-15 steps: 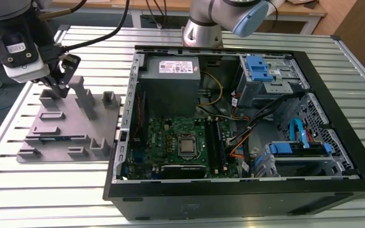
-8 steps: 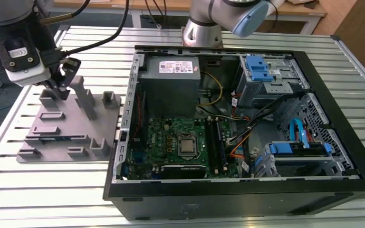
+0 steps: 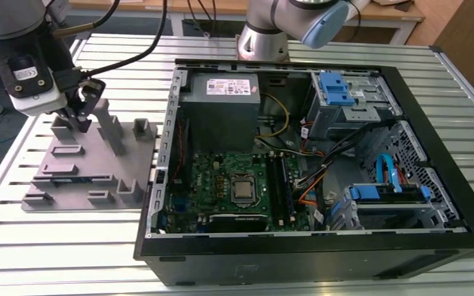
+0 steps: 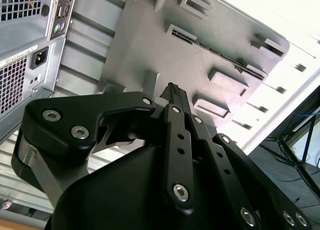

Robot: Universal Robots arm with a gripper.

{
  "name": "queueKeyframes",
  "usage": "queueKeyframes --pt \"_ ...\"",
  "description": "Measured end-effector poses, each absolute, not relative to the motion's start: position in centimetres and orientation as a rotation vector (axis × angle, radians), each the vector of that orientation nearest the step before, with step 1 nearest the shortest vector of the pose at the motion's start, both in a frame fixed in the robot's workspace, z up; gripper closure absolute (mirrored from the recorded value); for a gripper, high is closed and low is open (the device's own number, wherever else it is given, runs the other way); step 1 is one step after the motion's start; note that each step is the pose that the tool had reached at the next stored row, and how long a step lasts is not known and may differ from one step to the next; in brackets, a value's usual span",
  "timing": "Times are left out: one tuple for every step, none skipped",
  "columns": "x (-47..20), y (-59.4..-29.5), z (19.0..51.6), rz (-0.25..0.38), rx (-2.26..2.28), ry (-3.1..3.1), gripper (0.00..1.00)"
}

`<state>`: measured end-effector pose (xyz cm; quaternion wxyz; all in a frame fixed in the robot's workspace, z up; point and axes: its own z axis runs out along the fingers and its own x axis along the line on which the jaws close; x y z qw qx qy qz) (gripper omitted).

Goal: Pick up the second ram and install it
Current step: 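Reach for the second ram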

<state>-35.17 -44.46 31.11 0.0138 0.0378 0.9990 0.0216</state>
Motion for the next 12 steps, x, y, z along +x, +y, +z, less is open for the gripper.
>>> queueKeyframes --pt "-35.2 -44.5 31.0 0.067 0.118 3.111 0.89" --pt "-35.2 -44.5 30.8 0.067 0.118 3.111 0.89" --pt "-35.2 -44.5 30.7 0.067 0.118 3.111 0.89" --pt "-35.3 -44.5 30.5 0.067 0.118 3.111 0.89" --pt "-35.4 -44.5 30.4 0.067 0.118 3.111 0.89" --pt "-35.4 -44.5 30.3 0.067 0.118 3.111 0.89" --pt "-35.5 -44.5 30.1 0.067 0.118 3.111 0.89" --pt "-35.6 -44.5 30.0 0.067 0.118 3.111 0.89" --pt "-35.7 -44.6 29.9 0.067 0.118 3.111 0.89" --pt "-35.9 -44.6 29.8 0.067 0.118 3.111 0.89" --pt "-36.0 -44.6 29.7 0.067 0.118 3.111 0.89" --pt "-36.1 -44.6 29.6 0.066 0.118 3.111 0.89"
